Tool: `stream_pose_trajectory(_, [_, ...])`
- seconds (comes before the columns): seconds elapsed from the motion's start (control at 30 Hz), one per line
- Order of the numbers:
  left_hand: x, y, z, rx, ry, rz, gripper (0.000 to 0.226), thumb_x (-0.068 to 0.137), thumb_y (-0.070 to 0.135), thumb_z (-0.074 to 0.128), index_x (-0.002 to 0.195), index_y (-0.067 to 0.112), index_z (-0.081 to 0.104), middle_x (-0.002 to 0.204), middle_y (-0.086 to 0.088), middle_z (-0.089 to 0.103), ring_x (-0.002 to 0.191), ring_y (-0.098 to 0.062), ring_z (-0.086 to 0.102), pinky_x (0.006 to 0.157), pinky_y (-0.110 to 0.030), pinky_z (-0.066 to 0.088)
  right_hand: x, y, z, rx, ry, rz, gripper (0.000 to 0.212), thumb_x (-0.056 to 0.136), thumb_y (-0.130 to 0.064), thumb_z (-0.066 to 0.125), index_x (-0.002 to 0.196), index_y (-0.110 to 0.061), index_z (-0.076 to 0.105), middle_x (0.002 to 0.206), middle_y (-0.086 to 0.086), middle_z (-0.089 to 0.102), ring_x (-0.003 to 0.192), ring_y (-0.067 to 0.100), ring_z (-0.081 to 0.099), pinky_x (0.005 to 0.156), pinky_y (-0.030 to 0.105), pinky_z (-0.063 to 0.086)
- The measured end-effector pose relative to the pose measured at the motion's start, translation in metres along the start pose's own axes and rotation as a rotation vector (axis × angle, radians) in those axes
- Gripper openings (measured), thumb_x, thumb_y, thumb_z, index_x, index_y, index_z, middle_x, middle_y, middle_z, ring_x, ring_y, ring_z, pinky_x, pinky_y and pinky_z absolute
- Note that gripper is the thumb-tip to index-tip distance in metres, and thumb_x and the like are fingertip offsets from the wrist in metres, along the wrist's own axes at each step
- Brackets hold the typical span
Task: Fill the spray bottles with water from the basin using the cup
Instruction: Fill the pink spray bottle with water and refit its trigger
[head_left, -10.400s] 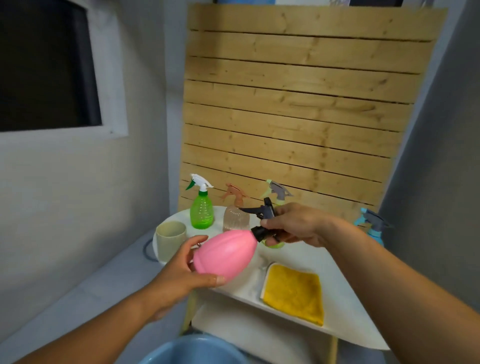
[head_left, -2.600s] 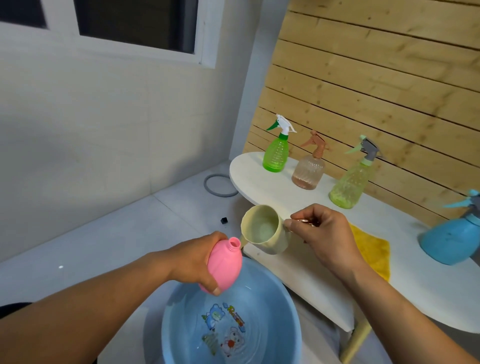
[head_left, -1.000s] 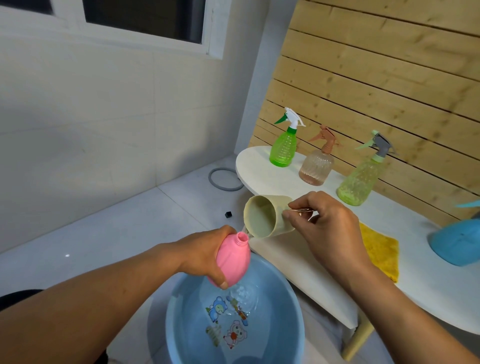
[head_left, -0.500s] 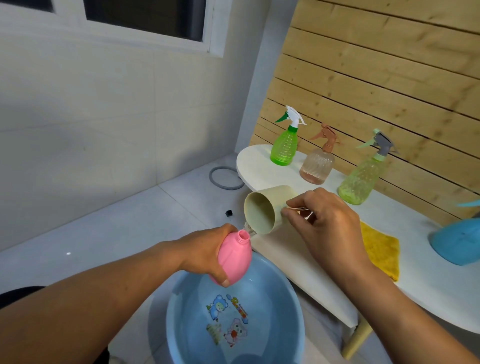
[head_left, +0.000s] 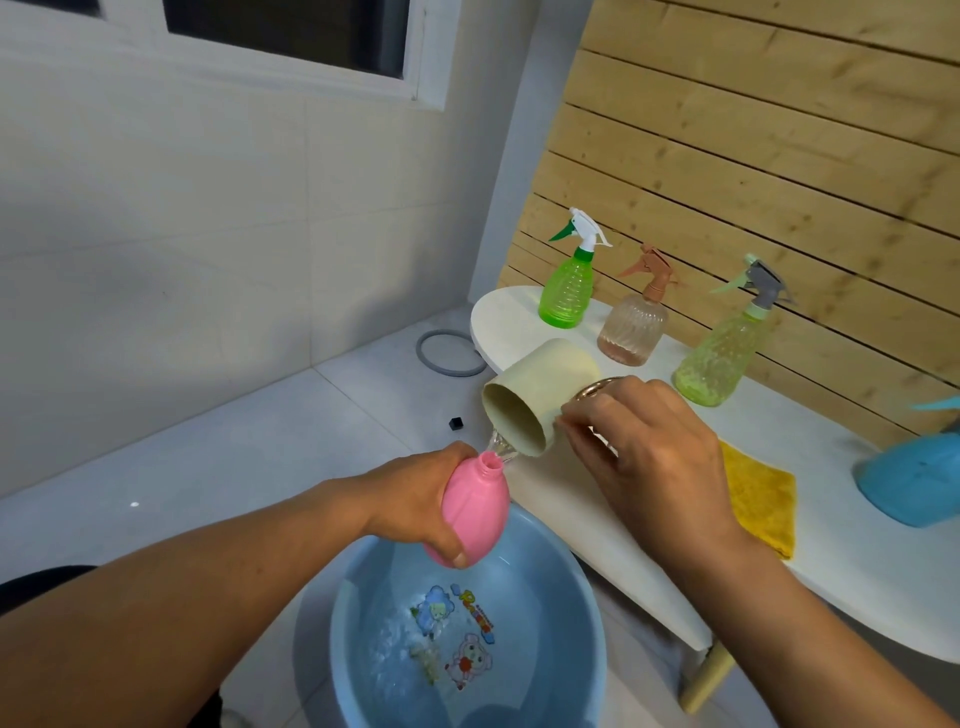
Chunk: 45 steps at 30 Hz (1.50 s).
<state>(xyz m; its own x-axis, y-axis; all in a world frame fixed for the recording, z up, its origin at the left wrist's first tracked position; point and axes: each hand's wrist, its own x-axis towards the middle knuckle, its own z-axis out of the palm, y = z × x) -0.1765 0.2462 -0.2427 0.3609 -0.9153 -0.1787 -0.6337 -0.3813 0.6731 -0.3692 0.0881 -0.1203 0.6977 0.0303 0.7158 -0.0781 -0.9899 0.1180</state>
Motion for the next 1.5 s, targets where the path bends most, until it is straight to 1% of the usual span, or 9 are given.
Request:
stream_pose_trajectory(0.2, [0.003,0.001,0.002,-0.043,0.017,0.020,0.105,0.060,0.045,0.097,0.143,0.046,0.032,0.131,0.014,0.053,0.118,-0.017,0.056,0.091,-0.041,0.061,-0.001,-0.004,-0.007,-0.152,0.022,-0.185,0.011,0.085,-0.005,0.079,0.092,-0.013,0.075,0.082,0.005,0.062,0.069,0.025,0.046,0.057,0.034,0.028])
stream_pose_trajectory(0.27, [0.004,0.002,0.002,-0.063,0.024,0.027,0.104,0.061,0.043,0.097,0.142,0.045,0.032,0.130,0.015,0.053,0.118,-0.016,0.056,0.091,-0.041,0.061,-0.002,-0.006,-0.007,-0.184,0.034,-0.200,0.010,0.086,-0.006,0.078,0.091,-0.014,0.075,0.081,0.005,0.062,0.066,0.026,0.047,0.056,0.034,0.029])
stream_pose_trajectory(0.33, [0.004,0.004,0.002,-0.121,0.035,0.031,0.102,0.062,0.035,0.098,0.141,0.043,0.034,0.128,0.014,0.053,0.118,-0.015,0.057,0.090,-0.039,0.061,-0.004,-0.007,-0.004,-0.147,0.044,-0.120,0.005,0.089,-0.011,0.076,0.089,-0.016,0.074,0.081,0.003,0.063,0.067,0.026,0.050,0.055,0.035,0.033])
stream_pose_trajectory(0.5, [0.002,0.001,0.000,-0.244,0.066,0.038,0.097,0.063,0.018,0.097,0.138,0.038,0.038,0.128,0.012,0.053,0.119,-0.014,0.057,0.090,-0.036,0.062,-0.009,-0.005,0.011,0.101,-0.044,0.430,0.011,0.090,-0.037,0.073,0.090,-0.028,0.067,0.086,-0.010,0.064,0.078,0.017,0.061,0.060,0.038,0.049])
stream_pose_trajectory(0.67, [0.000,-0.007,0.001,-0.236,0.054,0.015,0.094,0.063,0.015,0.097,0.134,0.036,0.040,0.126,0.010,0.053,0.118,-0.013,0.056,0.089,-0.035,0.061,-0.013,0.000,0.028,0.186,-0.179,0.669,0.018,0.090,-0.045,0.070,0.090,-0.028,0.063,0.086,-0.012,0.069,0.081,0.016,0.063,0.067,0.033,0.045])
stream_pose_trajectory(0.73, [-0.002,-0.010,0.002,-0.225,0.041,0.001,0.093,0.063,0.015,0.097,0.133,0.037,0.040,0.126,0.010,0.054,0.117,-0.014,0.057,0.089,-0.037,0.061,-0.015,-0.002,0.037,0.196,-0.245,0.723,0.020,0.090,-0.047,0.068,0.090,-0.028,0.062,0.084,-0.012,0.070,0.081,0.017,0.062,0.066,0.032,0.041])
stream_pose_trajectory(1.03, [-0.005,-0.025,0.001,-0.157,0.038,-0.067,0.096,0.060,0.019,0.098,0.132,0.039,0.038,0.123,0.011,0.053,0.113,-0.016,0.058,0.084,-0.036,0.061,-0.029,0.001,0.077,0.240,-0.426,0.820,0.021,0.090,-0.050,0.064,0.087,-0.030,0.060,0.083,-0.012,0.069,0.082,0.019,0.062,0.073,0.037,0.051])
stream_pose_trajectory(1.23, [-0.003,-0.027,0.000,-0.154,0.035,-0.087,0.099,0.059,0.019,0.098,0.135,0.038,0.037,0.125,0.010,0.053,0.115,-0.016,0.058,0.085,-0.036,0.061,-0.060,0.009,0.123,0.265,-0.587,0.888,0.021,0.091,-0.048,0.062,0.085,-0.028,0.061,0.081,-0.009,0.067,0.081,0.022,0.062,0.069,0.033,0.045])
stream_pose_trajectory(1.5, [0.005,-0.018,0.005,-0.174,0.029,-0.083,0.097,0.061,0.017,0.098,0.134,0.041,0.037,0.124,0.016,0.051,0.114,-0.014,0.056,0.083,-0.033,0.060,-0.126,0.019,0.197,0.215,-0.880,0.929,0.019,0.093,-0.027,0.051,0.090,-0.020,0.068,0.089,0.000,0.071,0.086,0.026,0.066,0.078,0.032,0.054])
